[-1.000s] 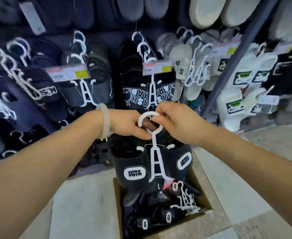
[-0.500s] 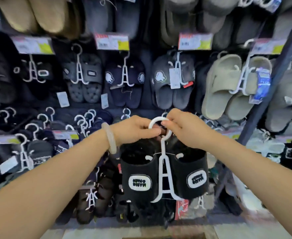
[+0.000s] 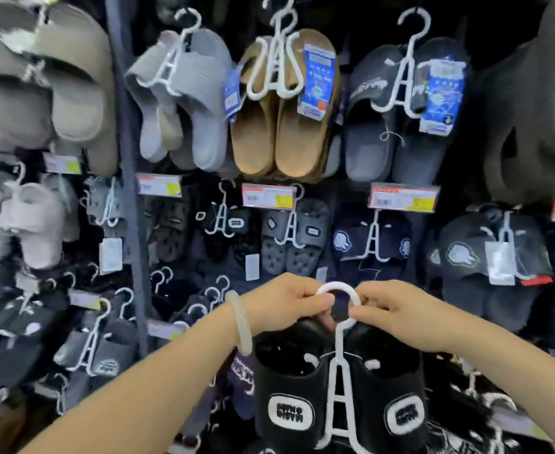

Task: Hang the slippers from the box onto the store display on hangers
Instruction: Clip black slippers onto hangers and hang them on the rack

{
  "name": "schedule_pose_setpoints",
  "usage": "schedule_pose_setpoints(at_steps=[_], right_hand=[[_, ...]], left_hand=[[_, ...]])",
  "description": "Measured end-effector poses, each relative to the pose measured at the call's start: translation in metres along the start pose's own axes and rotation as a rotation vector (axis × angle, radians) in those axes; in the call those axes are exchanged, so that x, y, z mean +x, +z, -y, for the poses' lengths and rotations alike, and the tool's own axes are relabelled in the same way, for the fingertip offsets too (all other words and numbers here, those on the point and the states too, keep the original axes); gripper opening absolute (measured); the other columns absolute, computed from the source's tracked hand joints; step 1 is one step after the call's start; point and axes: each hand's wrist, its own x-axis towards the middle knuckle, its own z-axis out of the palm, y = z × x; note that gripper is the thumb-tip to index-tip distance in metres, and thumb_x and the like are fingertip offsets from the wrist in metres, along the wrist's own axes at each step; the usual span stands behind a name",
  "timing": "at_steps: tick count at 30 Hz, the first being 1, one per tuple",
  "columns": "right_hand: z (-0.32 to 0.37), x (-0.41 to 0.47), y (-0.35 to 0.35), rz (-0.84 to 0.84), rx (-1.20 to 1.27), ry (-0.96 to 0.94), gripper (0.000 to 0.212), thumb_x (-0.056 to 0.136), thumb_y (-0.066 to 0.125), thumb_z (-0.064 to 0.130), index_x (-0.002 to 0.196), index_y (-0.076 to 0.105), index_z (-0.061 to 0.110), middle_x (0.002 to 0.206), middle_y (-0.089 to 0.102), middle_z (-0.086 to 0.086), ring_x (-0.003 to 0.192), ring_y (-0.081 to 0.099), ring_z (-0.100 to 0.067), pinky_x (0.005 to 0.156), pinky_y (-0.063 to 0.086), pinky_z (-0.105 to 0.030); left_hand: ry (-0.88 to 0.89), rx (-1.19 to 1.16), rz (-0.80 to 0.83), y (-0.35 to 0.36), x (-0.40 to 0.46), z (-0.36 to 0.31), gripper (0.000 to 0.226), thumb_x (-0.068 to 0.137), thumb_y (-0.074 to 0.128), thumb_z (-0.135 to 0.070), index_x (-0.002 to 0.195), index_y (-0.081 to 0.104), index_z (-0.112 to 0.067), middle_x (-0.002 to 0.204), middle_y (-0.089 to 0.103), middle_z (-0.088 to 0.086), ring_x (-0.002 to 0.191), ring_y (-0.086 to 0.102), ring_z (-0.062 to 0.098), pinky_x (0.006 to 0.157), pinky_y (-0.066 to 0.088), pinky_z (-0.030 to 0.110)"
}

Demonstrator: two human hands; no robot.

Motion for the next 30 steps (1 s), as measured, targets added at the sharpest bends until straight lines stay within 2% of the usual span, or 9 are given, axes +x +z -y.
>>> schedule_pose_setpoints(at_steps=[4,7,10,12,16,19,21,24,30], right_hand=[[0.037,0.088,0.040,-0.075,0.150,-0.011,0.028,0.090,0.055,0.026,0.069,0.051,0.009,0.057,0.036,0.009,0.048,0.035,-0.001,0.051,0.028,-0.017],[0.065,0.156,0.068,-0.093,0.240,-0.001,0.038,0.091,0.054,0.024,0.059,0.035,0.019,0.059,0.029,0.006,0.054,0.029,-0.007,0.054,0.022,-0.023],[0.090,0.214,0.092,-0.116,0.292,-0.001,0.036,0.092,0.052,0.025,0.061,0.036,0.018,0.059,0.031,0.004,0.057,0.030,-0.011,0.058,0.023,-0.029],[0.103,0.247,0.104,-0.119,0.291,-0.004,0.033,0.093,0.051,0.026,0.063,0.039,0.017,0.061,0.033,0.003,0.059,0.032,-0.011,0.060,0.025,-0.030],[0.117,0.304,0.116,-0.118,0.299,0.016,0.034,0.093,0.051,0.025,0.061,0.039,0.020,0.063,0.044,-0.005,0.061,0.035,-0.012,0.061,0.028,-0.030],[0.120,0.338,0.116,-0.143,0.279,0.002,0.033,0.092,0.052,0.024,0.062,0.042,0.014,0.061,0.043,-0.004,0.060,0.036,-0.011,0.061,0.029,-0.031],[0.119,0.358,0.113,-0.184,0.306,-0.017,0.032,0.090,0.052,0.030,0.072,0.053,0.003,0.069,0.052,-0.012,0.067,0.044,-0.017,0.068,0.037,-0.038],[0.119,0.378,0.107,-0.250,0.316,-0.078,0.037,0.087,0.050,0.040,0.087,0.060,0.004,0.087,0.065,-0.016,0.079,0.057,-0.027,0.085,0.046,-0.047],[0.118,0.404,0.091,-0.252,0.284,-0.158,0.031,0.093,0.051,0.029,0.063,0.045,0.024,0.058,0.042,0.009,0.057,0.037,-0.008,0.061,0.033,-0.030]], left_hand=[[0.018,-0.014,0.026,-0.086,-0.007,0.064,0.016,0.088,0.057,-0.034,0.085,0.070,-0.026,0.080,0.067,0.001,0.074,0.055,0.014,0.074,0.043,0.029],[-0.029,0.017,0.050,-0.152,-0.014,0.112,0.013,0.085,0.064,-0.028,0.094,0.070,-0.021,0.088,0.068,0.001,0.081,0.060,0.007,0.078,0.047,0.021],[-0.069,0.093,-0.041,-0.198,-0.015,0.158,0.026,0.085,0.062,-0.030,0.092,0.070,-0.007,0.082,0.065,0.008,0.073,0.053,0.007,0.071,0.042,0.019],[-0.086,0.101,-0.098,-0.218,-0.012,0.183,0.023,0.084,0.064,-0.031,0.087,0.072,-0.009,0.083,0.066,0.014,0.072,0.051,0.008,0.069,0.041,0.022],[-0.079,0.016,-0.247,-0.253,-0.007,0.214,0.004,0.079,0.071,-0.020,0.075,0.072,-0.021,0.078,0.070,0.004,0.064,0.054,-0.003,0.063,0.042,0.010],[-0.086,0.063,-0.296,-0.277,0.005,0.224,0.009,0.077,0.073,-0.023,0.071,0.070,-0.029,0.076,0.071,-0.003,0.067,0.058,-0.002,0.070,0.046,0.014],[-0.087,0.080,-0.334,-0.291,0.016,0.228,0.011,0.076,0.074,-0.024,0.069,0.069,-0.031,0.075,0.070,-0.009,0.069,0.059,-0.002,0.074,0.046,0.014],[-0.014,0.096,-0.444,-0.305,0.029,0.232,0.018,0.075,0.074,-0.021,0.067,0.067,-0.036,0.076,0.070,-0.020,0.078,0.062,-0.009,0.078,0.044,0.006],[0.095,-0.005,-0.616,-0.314,0.042,0.238,0.029,0.077,0.072,-0.016,0.091,0.063,-0.040,0.085,0.068,-0.034,0.092,0.061,-0.013,0.081,0.043,0.001]])
